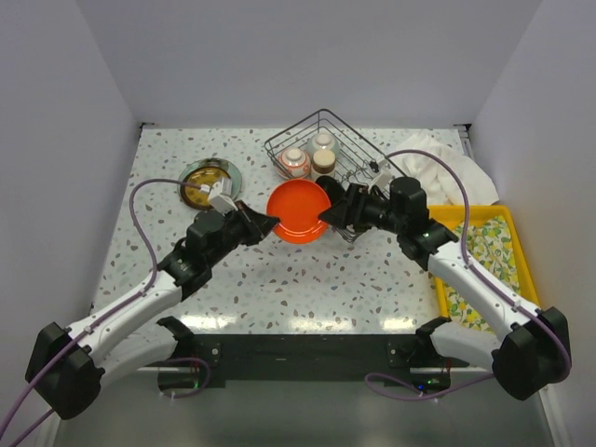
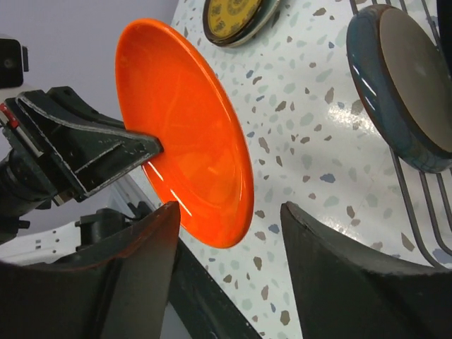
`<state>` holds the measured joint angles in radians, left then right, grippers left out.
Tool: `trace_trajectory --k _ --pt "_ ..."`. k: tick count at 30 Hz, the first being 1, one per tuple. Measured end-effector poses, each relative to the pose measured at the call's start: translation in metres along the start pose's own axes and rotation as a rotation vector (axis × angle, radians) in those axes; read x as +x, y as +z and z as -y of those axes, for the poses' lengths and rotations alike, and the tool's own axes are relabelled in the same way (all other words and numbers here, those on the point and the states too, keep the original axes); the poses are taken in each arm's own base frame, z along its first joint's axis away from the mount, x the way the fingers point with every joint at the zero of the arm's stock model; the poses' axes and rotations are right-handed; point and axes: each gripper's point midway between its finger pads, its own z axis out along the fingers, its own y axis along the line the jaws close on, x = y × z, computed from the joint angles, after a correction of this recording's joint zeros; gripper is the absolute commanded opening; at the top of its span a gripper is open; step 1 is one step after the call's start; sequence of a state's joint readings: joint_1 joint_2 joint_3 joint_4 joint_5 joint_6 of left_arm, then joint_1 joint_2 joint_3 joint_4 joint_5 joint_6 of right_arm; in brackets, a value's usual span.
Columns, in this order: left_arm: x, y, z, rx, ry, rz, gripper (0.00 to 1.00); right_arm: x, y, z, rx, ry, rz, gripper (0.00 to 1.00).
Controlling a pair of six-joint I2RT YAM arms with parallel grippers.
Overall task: Unload the mixed dishes from the dish rack
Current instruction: Pick up the plate from the dish rack, then place the plate at the center of the board.
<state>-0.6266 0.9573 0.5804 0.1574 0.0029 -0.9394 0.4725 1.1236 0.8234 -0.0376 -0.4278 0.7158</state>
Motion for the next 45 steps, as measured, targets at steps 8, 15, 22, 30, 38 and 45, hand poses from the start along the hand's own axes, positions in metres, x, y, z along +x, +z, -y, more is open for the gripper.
trace_trajectory --k 8,15,22,30,38,45 --pt "-0.041 0.001 -0.046 -0.128 -0.045 0.108 0.00 0.003 -0.018 0.012 0.081 -0.115 -0.009 0.98" --pt "-0.080 0.004 -0.123 -0.337 -0.116 0.189 0.00 0.004 -0.039 0.015 0.133 -0.212 -0.006 0.98" --pt "-0.109 0.010 -0.197 -0.514 -0.202 0.214 0.00 0.007 -0.057 0.018 0.169 -0.276 -0.002 0.98" --pt "-0.138 0.015 -0.255 -0.597 -0.290 0.237 0.00 0.007 -0.068 0.023 0.203 -0.313 0.007 0.98" --pt "-0.155 0.031 -0.289 -0.610 -0.354 0.216 0.05 0.008 -0.070 0.031 0.243 -0.319 0.001 0.98" --pt "-0.152 0.036 -0.297 -0.609 -0.378 0.195 0.22 0.008 -0.072 0.035 0.268 -0.322 0.003 0.98"
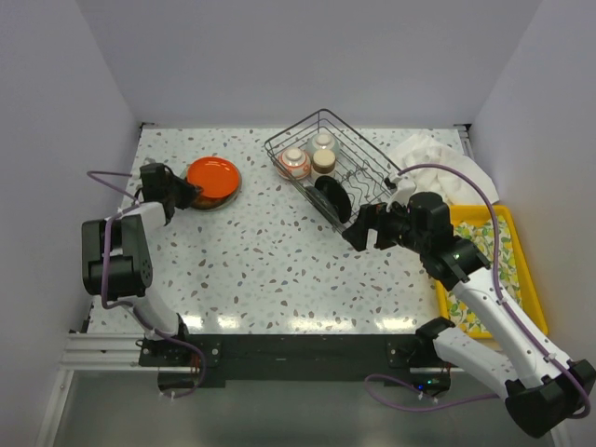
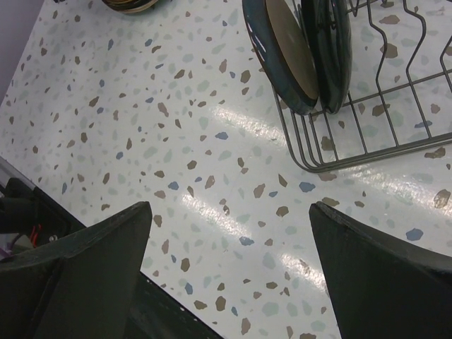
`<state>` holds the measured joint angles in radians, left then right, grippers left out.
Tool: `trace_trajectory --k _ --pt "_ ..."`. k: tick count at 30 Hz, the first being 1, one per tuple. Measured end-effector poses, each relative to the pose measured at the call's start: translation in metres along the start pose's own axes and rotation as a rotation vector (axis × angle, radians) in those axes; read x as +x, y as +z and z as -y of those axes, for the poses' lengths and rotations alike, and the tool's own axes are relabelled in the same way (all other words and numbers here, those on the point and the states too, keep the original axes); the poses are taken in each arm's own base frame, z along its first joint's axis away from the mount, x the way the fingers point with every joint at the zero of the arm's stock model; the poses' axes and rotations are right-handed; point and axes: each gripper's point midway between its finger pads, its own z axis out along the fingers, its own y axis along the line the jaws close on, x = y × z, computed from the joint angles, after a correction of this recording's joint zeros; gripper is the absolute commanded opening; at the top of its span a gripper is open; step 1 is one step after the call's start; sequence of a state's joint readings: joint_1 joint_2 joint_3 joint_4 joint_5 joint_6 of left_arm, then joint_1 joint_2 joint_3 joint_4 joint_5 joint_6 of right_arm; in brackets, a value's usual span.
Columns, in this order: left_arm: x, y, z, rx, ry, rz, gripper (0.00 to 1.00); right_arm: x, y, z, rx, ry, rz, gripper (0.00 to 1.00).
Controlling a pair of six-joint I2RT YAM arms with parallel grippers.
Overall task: Unload the mixed dishes from the dish rack
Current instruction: Place the plate at the center of the board.
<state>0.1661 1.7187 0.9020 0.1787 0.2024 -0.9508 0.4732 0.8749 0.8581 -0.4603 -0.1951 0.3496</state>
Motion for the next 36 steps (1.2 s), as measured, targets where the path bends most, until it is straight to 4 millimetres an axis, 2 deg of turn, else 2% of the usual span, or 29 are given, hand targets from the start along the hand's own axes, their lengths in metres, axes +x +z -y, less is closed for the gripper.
trace_trajectory --k 7,15,36 --pt "-0.009 -0.001 -0.006 -0.009 -0.010 0.016 0.31 0.000 0.000 0.003 0.014 -0.003 0.002 0.98" --pt "-0.011 -0.001 -0.006 -0.012 0.012 0.016 0.35 0.000 0.001 0.004 0.023 -0.003 0.003 0.98" --pt "-0.015 -0.013 -0.014 -0.066 0.087 0.032 0.35 0.000 0.000 0.004 0.022 -0.002 0.002 0.98"
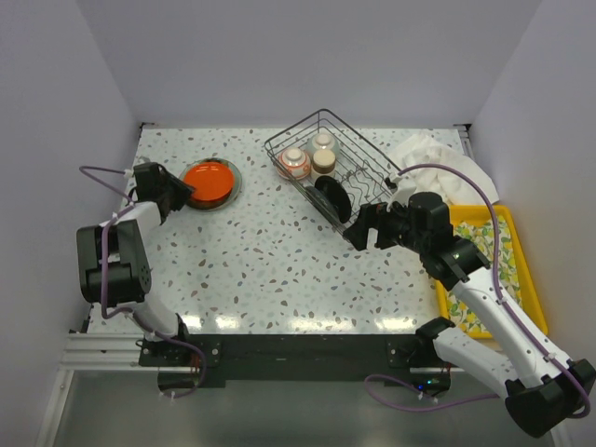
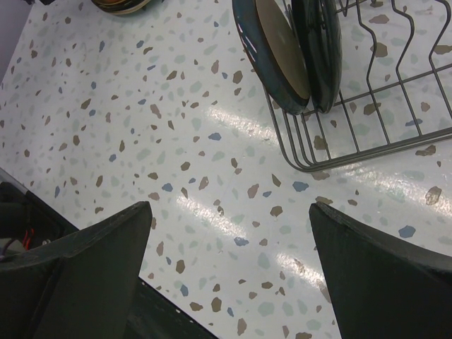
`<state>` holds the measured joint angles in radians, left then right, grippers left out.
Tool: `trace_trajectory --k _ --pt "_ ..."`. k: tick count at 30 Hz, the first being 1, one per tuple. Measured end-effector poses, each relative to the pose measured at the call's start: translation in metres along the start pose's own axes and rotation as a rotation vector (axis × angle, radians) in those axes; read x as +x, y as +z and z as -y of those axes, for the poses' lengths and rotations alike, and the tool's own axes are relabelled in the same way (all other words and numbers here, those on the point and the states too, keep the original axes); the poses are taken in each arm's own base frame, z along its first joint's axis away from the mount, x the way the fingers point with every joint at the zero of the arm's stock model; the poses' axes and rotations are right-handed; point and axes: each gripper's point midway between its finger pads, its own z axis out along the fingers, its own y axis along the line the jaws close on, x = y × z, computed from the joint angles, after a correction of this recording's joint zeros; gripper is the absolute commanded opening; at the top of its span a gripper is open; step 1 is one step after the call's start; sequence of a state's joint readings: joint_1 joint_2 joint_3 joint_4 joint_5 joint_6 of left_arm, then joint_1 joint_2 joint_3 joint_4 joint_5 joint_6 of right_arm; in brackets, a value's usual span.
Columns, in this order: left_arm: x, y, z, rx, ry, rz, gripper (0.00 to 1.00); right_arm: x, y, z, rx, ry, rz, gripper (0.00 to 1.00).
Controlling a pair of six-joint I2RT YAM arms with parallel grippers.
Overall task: Unload the mixed dishes from the dish rack
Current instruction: Place the plate at the center of the board.
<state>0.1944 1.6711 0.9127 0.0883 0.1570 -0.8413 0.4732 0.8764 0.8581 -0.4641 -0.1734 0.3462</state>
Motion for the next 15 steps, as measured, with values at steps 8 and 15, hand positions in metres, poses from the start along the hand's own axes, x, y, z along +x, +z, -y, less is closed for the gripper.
trace_trajectory --k 8,15 --pt "-0.0097 -0.0081 0.0016 0.001 0.033 0.030 0.53 0.0000 0.0000 -0.0001 0.000 0.000 0.000 0.98" --pt "-0.0047 -0.0098 -0.0069 -0.026 0.069 0.007 0.72 0.0001 0.0000 -0.0002 -0.001 0.001 0.000 0.98"
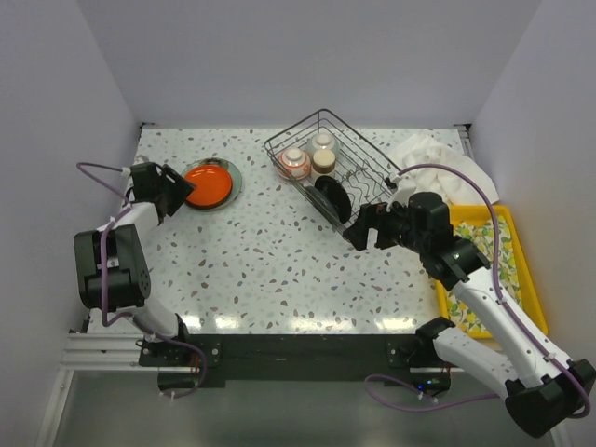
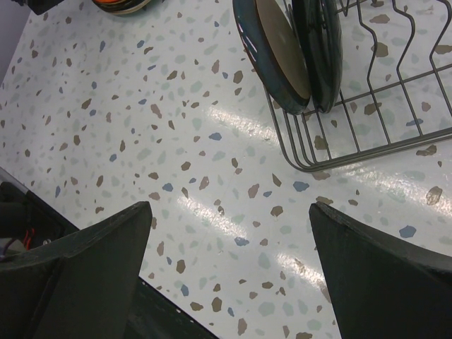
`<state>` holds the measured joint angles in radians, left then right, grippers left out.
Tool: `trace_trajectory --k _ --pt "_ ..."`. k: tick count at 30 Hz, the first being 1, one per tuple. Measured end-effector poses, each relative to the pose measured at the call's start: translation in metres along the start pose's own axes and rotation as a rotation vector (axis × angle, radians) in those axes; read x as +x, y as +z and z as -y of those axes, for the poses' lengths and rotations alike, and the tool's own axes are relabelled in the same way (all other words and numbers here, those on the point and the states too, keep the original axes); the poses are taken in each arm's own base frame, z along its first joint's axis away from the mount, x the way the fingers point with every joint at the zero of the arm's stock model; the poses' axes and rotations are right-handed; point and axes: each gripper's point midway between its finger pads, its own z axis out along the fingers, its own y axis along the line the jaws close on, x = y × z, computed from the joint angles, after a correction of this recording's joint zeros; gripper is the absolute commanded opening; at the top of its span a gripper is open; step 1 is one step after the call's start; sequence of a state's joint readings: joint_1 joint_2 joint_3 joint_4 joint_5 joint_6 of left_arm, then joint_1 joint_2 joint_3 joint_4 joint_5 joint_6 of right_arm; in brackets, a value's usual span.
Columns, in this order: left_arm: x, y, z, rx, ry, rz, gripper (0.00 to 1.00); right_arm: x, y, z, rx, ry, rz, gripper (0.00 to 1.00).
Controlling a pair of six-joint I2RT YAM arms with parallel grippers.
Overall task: Unload the mixed dishes from the dish rack
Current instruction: Place the plate at the center of the board, then pick up the plate from the dish rack.
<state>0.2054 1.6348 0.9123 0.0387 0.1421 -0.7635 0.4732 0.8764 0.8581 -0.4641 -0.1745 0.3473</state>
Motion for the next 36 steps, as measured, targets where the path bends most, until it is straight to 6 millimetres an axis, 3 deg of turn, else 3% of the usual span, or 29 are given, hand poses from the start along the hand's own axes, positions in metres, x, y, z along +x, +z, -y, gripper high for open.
trace_trajectory --k 1,11,15,18,25,31,36 --pt "0.001 0.000 -0.001 -0.004 0.005 -0.004 0.77 0.000 0.000 0.000 0.000 0.000 0.000 0.98" --pt "0.004 -0.014 -0.006 -0.021 0.096 -0.020 0.84 0.000 0.001 0.001 0.002 -0.001 -0.003 0.98" --pt "0.004 -0.030 0.000 0.002 0.153 -0.025 0.87 0.003 0.006 0.006 0.025 -0.014 -0.019 0.98" --pt "0.008 -0.050 0.013 0.044 0.218 -0.020 0.91 0.001 0.010 0.013 0.061 -0.030 -0.027 0.98" --pt "0.056 -0.123 0.072 0.242 0.431 -0.026 0.92 -0.017 0.028 0.028 0.151 -0.097 -0.040 0.98" --pt "0.072 -0.178 0.064 0.308 0.435 0.019 0.92 -0.031 0.061 0.044 0.220 -0.158 -0.073 0.94" --pt "0.078 -0.205 0.055 0.310 0.436 0.023 0.92 -0.038 0.091 0.057 0.272 -0.200 -0.110 0.86"
